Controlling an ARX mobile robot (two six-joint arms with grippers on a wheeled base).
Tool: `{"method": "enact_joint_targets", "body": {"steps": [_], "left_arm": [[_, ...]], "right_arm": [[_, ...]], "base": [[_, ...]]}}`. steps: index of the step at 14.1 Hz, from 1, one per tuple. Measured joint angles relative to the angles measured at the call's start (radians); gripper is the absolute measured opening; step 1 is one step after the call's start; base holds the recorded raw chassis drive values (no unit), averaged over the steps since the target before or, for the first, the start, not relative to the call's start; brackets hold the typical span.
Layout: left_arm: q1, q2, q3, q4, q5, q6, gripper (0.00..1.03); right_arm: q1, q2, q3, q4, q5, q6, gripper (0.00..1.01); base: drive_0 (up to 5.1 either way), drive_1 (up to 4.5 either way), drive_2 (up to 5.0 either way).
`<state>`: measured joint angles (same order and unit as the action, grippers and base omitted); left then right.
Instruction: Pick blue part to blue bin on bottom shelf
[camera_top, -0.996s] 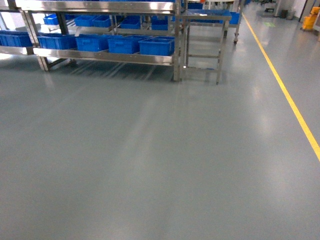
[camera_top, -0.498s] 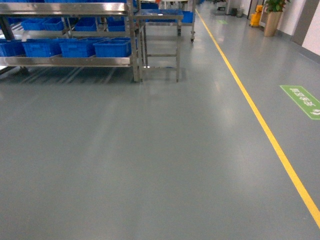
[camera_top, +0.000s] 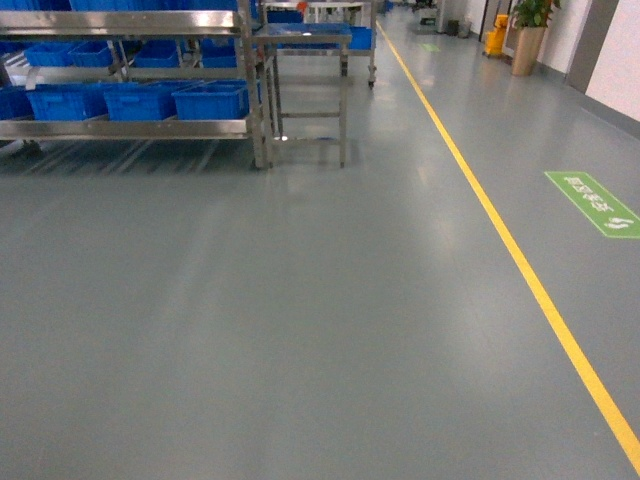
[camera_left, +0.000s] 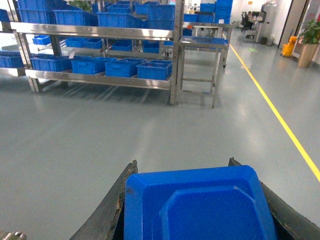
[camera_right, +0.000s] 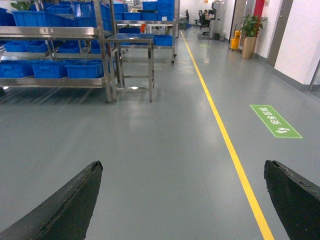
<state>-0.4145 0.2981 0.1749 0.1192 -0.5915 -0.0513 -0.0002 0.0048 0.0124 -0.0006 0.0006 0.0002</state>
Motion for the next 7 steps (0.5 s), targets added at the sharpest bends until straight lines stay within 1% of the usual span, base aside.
{"method": "enact_joint_targets", "body": {"steps": [7], "left_arm": [[0.0,0.005,0.0,-0.004,0.0,0.0,0.43]], "right_arm": [[0.0,0.0,0.0,-0.006,0.0,0.0,0.98]], "base": [[-1.5,-1.5,-1.5]]}}
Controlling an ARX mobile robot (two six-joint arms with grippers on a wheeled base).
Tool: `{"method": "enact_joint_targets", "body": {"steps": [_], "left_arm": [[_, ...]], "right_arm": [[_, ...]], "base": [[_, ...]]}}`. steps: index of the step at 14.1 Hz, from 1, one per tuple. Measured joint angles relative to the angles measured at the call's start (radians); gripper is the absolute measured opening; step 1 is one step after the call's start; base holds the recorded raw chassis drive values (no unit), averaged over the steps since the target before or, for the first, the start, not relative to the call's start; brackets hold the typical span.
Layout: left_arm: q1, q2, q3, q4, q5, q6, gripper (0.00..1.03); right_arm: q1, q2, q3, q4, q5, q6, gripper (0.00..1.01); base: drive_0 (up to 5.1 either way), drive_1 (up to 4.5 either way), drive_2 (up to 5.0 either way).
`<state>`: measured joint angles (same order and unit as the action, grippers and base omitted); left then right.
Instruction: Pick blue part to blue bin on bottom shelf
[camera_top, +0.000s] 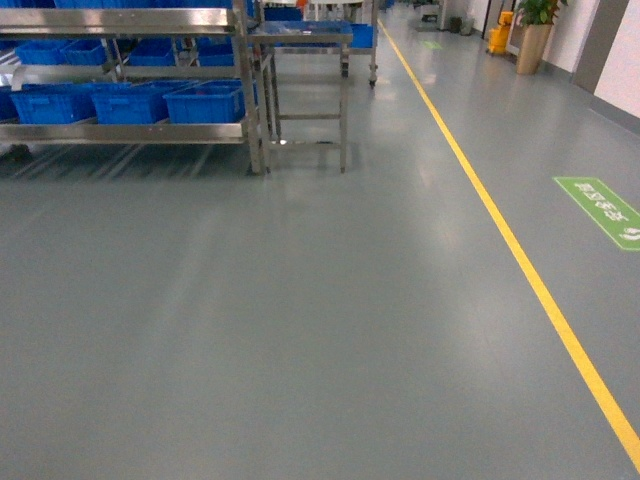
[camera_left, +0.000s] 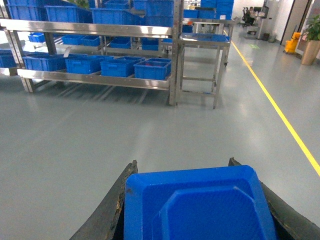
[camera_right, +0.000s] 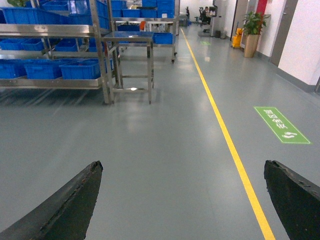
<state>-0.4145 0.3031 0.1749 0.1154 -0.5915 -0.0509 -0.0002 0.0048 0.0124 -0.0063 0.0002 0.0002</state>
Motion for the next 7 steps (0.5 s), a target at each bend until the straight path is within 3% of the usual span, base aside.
{"method": "enact_joint_targets", "body": {"steps": [7], "left_arm": [[0.0,-0.001,0.0,-0.002,0.0,0.002,0.43]], "right_arm": [[0.0,0.0,0.0,0.004,0.0,0.0,0.98]], "base": [[-1.5,-1.5,-1.5]]}}
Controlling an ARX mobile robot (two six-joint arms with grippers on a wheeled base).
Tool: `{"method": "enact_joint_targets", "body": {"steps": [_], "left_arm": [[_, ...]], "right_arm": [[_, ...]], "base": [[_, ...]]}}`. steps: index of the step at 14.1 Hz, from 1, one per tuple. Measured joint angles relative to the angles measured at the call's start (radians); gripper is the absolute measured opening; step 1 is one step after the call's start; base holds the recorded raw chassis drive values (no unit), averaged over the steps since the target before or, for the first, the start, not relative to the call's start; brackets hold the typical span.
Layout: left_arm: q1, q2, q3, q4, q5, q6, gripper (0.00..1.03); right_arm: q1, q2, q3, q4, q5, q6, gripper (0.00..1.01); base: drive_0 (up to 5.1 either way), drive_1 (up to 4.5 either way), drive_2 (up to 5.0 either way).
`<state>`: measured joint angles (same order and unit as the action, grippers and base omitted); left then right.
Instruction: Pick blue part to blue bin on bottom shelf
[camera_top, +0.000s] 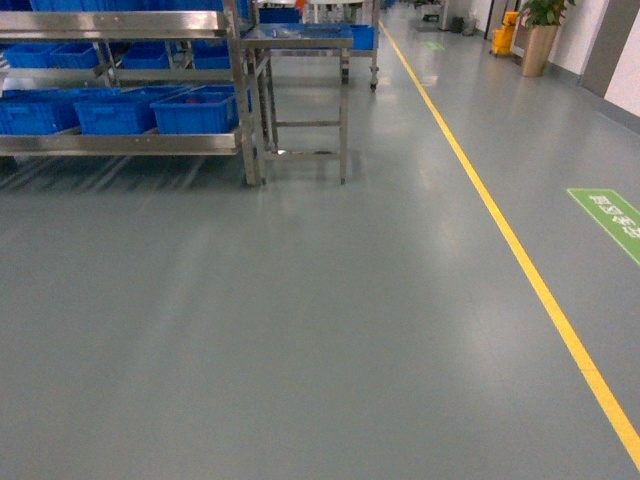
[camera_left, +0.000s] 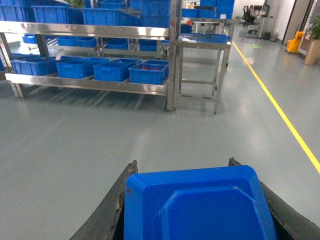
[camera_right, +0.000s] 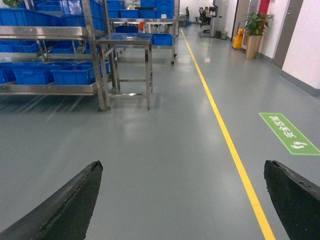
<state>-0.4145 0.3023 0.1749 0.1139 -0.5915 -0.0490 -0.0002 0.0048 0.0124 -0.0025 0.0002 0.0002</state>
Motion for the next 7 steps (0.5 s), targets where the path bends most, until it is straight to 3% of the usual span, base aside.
{"method": "enact_joint_targets", "body": {"steps": [7], "left_arm": [[0.0,0.0,0.0,0.005,0.0,0.002,0.43]], "right_arm": [[0.0,0.0,0.0,0.001,0.0,0.0,0.98]], "base": [[-1.5,-1.5,-1.5]]}}
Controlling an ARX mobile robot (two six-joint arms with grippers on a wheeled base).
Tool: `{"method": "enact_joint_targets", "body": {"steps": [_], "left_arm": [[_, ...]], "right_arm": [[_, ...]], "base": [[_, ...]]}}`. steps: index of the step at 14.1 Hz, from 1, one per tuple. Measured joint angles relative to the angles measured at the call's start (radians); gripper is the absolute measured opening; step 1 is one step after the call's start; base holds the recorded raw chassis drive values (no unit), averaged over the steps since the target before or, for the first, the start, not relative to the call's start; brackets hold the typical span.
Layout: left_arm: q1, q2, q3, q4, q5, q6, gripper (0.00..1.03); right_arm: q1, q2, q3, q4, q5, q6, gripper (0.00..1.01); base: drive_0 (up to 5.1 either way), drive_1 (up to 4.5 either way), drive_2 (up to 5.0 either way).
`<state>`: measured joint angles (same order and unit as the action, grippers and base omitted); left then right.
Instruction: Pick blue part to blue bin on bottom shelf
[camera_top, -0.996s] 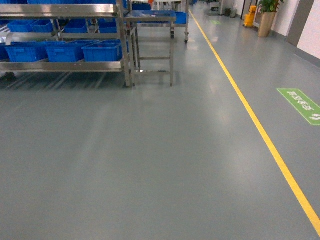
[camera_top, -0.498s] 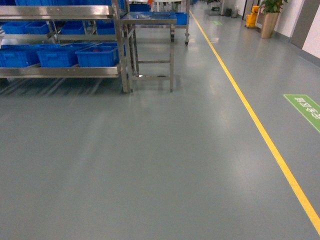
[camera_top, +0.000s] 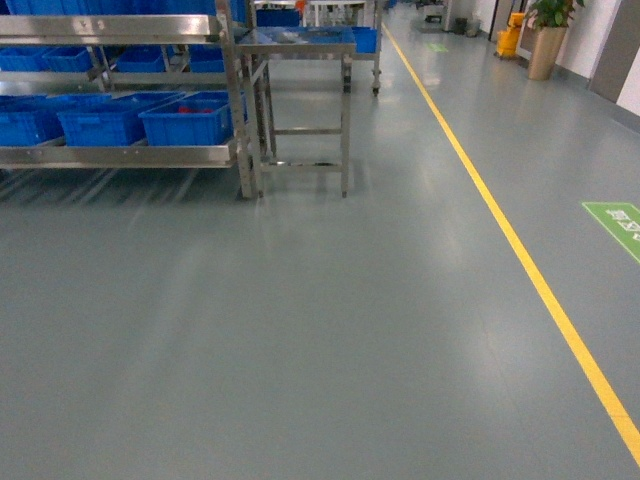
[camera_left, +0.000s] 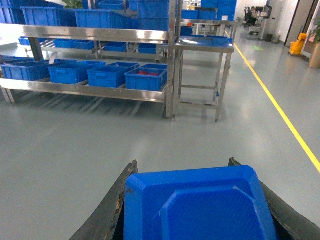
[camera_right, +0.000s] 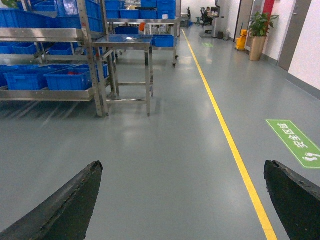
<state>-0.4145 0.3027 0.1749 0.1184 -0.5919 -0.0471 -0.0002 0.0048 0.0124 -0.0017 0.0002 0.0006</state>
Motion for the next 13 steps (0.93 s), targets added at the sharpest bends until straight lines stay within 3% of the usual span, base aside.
{"method": "enact_joint_targets", "body": {"steps": [13], "left_arm": [[0.0,0.002,0.0,-0.003,0.0,0.002,0.43]], "right_arm": [[0.0,0.0,0.0,0.002,0.0,0.0,0.98]], "base": [[-1.5,-1.5,-1.5]]}}
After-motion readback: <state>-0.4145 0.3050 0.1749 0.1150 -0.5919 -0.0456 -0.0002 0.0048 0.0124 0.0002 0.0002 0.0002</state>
